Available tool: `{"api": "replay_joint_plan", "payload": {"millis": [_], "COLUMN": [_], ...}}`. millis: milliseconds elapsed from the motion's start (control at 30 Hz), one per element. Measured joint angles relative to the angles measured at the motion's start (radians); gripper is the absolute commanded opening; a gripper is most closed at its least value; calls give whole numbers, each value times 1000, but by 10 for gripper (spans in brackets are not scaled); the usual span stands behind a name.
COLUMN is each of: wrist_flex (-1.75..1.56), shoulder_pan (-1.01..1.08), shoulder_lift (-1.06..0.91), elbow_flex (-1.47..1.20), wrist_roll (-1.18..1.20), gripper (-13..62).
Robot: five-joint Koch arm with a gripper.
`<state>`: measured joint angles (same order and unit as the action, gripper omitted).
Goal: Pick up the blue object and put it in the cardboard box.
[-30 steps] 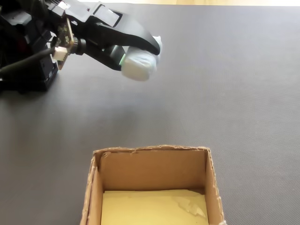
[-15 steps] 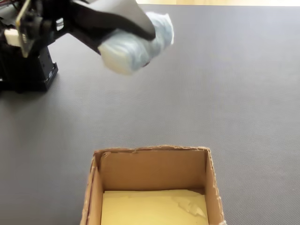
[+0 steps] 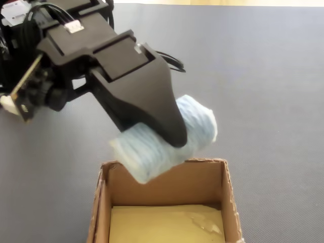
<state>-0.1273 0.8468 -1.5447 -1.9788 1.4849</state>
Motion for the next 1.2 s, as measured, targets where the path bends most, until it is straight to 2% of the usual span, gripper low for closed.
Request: {"api": "replay_joint_plan", "payload": {"millis": [33, 67, 100, 333, 667, 1200], "wrist_flex": [15, 84, 103, 202, 216, 218], "shoulder_pan": [14, 15, 17, 18, 11, -298], "shoulder_lift": [21, 35, 37, 41, 2, -402], "elbow_flex": [18, 48, 52, 64, 54, -328], "wrist_roll": [-3, -3, -3, -3, -3, 11], "gripper": [4, 127, 179, 291, 299, 309]}}
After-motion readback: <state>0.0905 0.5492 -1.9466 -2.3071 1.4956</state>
